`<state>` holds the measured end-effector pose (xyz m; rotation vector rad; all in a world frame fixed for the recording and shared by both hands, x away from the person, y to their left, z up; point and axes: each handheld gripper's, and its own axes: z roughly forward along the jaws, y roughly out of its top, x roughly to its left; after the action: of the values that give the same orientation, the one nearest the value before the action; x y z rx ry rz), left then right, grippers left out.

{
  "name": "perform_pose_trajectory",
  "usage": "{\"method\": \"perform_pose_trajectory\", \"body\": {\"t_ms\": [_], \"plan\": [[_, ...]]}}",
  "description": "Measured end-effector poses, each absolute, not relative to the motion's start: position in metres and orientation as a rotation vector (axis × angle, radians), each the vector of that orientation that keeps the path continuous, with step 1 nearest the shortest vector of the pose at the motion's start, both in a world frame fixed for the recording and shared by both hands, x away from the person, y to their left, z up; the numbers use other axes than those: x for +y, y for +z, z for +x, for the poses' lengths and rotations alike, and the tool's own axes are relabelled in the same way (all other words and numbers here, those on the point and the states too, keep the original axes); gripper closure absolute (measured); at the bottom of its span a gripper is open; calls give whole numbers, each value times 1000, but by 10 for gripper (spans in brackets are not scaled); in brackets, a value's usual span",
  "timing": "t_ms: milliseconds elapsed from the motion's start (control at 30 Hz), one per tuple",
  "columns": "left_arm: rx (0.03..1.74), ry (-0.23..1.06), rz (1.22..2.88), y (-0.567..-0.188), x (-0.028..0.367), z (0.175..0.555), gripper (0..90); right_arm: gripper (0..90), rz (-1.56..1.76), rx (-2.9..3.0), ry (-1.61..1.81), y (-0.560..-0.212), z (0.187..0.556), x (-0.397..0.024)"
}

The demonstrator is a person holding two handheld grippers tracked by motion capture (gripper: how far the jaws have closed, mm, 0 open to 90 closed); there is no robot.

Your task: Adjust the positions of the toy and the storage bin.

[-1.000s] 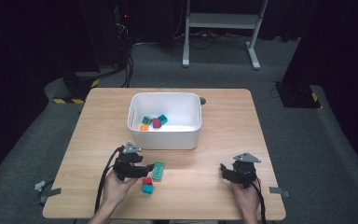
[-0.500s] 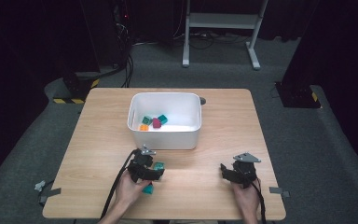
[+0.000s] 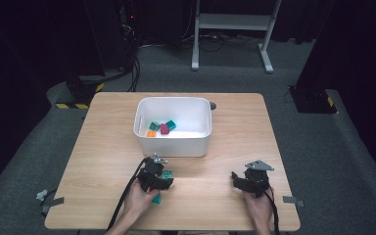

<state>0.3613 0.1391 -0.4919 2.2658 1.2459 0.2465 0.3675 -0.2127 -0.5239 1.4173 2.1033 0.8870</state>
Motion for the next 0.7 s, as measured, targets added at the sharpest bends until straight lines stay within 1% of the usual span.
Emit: {"method": "perform_pose_trajectory", "body": {"t_ms": [200,533,700], "plan": [[1248,240,2275,-494,138,364,462,256,1418,2103,887,-524,367,-213],[1251,230,2290,-497,141,370,550,256,1418,2103,887,-524,367,-213],[1249,225,2288,-497,144,373,574,256,1417,2103,887,-524,367,-213]]}}
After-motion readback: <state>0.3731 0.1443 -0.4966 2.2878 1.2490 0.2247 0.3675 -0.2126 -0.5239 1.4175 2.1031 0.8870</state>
